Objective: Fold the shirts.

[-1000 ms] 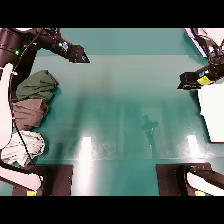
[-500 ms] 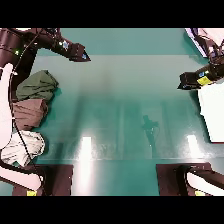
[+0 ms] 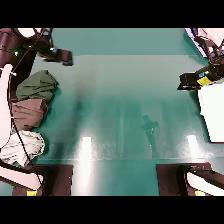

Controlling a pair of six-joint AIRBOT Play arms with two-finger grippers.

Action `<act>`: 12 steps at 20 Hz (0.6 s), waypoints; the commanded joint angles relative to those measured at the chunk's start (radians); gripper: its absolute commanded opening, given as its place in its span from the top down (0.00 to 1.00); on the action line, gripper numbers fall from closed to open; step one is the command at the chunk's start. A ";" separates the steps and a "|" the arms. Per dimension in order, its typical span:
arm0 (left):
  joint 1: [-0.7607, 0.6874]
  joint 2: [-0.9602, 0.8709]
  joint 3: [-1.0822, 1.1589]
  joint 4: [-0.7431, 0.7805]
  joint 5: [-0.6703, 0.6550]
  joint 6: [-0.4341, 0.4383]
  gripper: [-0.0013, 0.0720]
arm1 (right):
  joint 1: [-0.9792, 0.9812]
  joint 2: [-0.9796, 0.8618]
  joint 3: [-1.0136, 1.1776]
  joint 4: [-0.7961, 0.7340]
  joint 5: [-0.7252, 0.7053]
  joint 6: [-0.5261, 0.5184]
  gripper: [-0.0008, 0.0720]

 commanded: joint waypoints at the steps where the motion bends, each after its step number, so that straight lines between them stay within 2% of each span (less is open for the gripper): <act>1: 0.078 -0.001 -0.095 0.247 0.025 -0.109 0.01 | 0.001 0.001 0.000 0.003 0.002 0.001 0.96; 7: 0.225 -0.001 -0.321 0.246 0.167 -0.134 0.01 | 0.001 0.001 0.000 0.003 0.002 0.001 0.96; 12: 0.244 -0.005 -0.367 0.241 0.297 -0.134 0.02 | 0.001 0.001 0.000 0.003 0.002 0.001 0.96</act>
